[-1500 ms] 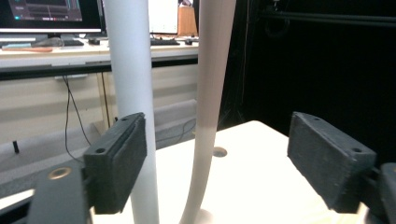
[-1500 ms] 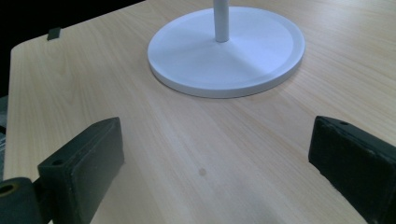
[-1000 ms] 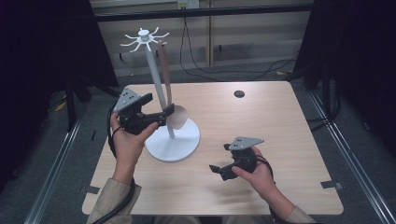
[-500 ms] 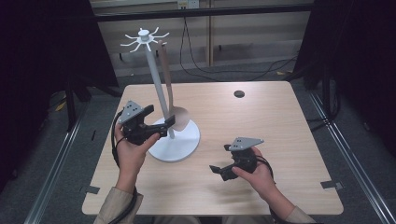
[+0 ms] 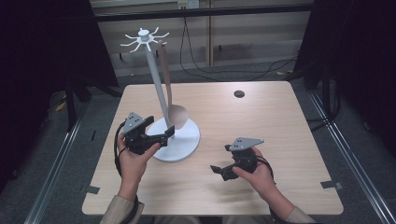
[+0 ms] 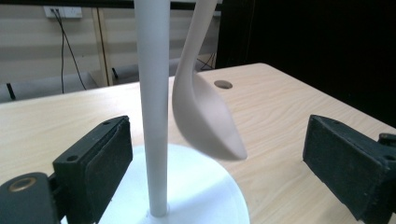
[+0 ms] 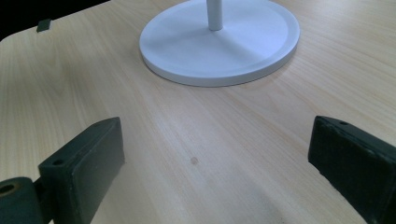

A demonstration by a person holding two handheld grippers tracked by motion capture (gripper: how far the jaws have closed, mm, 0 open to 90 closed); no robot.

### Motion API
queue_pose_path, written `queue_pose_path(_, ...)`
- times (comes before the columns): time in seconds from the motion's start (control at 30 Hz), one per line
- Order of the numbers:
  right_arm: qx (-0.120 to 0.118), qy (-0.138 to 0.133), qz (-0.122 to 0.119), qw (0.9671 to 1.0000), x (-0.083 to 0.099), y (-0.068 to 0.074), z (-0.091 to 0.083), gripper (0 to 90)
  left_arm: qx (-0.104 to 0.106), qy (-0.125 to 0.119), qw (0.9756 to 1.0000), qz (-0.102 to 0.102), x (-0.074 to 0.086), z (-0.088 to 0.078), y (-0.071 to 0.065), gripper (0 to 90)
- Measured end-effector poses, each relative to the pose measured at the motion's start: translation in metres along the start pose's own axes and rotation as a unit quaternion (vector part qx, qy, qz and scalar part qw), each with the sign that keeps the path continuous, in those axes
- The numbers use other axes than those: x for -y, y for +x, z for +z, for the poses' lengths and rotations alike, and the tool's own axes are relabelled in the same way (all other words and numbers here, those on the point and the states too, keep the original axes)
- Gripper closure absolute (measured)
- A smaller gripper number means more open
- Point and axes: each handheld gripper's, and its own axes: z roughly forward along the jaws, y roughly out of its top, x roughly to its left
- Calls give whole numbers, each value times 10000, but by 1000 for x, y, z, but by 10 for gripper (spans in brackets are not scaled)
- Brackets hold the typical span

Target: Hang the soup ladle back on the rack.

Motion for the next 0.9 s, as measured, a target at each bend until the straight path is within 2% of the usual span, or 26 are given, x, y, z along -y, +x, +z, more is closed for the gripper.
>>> queue_pose_path(0.4, 34, 18, -8, 10000, 1, -1, -1, 35, -31, 184, 9998, -103, 27, -3, 7, 79)
queue_pose_path(0.9, 43, 97, -12, 9999, 4, 0, 2, 35, 37, 297, 9995, -23, 37, -6, 8, 73)
